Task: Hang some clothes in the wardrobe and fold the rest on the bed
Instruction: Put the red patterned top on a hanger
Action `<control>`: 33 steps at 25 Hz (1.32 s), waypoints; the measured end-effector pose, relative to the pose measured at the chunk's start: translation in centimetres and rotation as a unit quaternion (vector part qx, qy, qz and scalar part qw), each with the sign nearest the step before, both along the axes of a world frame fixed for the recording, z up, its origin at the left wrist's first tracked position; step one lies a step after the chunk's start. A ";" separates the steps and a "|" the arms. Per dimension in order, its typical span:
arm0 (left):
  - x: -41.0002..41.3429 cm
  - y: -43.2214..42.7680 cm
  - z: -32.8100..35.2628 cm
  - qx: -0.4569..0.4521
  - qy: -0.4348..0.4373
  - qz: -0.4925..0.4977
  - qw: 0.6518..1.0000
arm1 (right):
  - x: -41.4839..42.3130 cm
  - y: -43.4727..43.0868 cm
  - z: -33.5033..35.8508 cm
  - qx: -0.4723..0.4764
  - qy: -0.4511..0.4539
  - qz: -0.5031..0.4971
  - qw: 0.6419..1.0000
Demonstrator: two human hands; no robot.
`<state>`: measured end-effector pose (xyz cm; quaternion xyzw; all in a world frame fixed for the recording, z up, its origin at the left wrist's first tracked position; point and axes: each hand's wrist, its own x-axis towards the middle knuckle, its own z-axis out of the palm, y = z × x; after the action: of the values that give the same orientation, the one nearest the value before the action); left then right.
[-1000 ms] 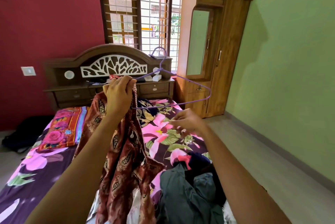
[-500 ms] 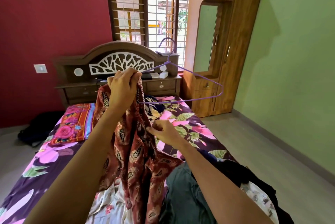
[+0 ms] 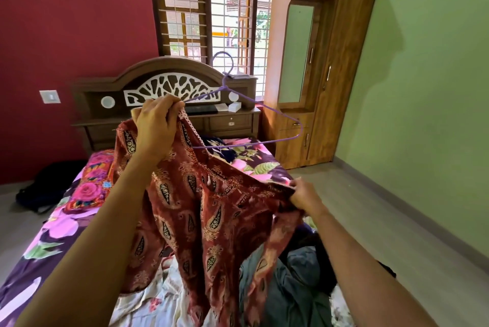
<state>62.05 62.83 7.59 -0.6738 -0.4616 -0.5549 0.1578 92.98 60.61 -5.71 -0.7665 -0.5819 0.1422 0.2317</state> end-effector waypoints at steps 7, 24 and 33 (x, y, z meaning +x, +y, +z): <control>-0.6 1.1 -2.3 -0.012 0.047 0.015 0.999 | 5.9 -1.7 9.5 -0.131 0.214 0.038 0.967; 0.0 1.1 -4.4 0.009 0.106 -0.021 0.994 | 3.7 -0.4 11.9 0.141 0.195 -0.018 0.970; -1.1 1.5 -4.3 -0.011 0.008 -0.017 1.000 | 5.1 -1.1 13.1 0.124 0.121 0.038 0.984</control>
<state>60.97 64.30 3.33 -0.6879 -0.4548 -0.5469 0.1443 98.07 59.54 7.36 -0.6863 -0.5916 0.1690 0.3878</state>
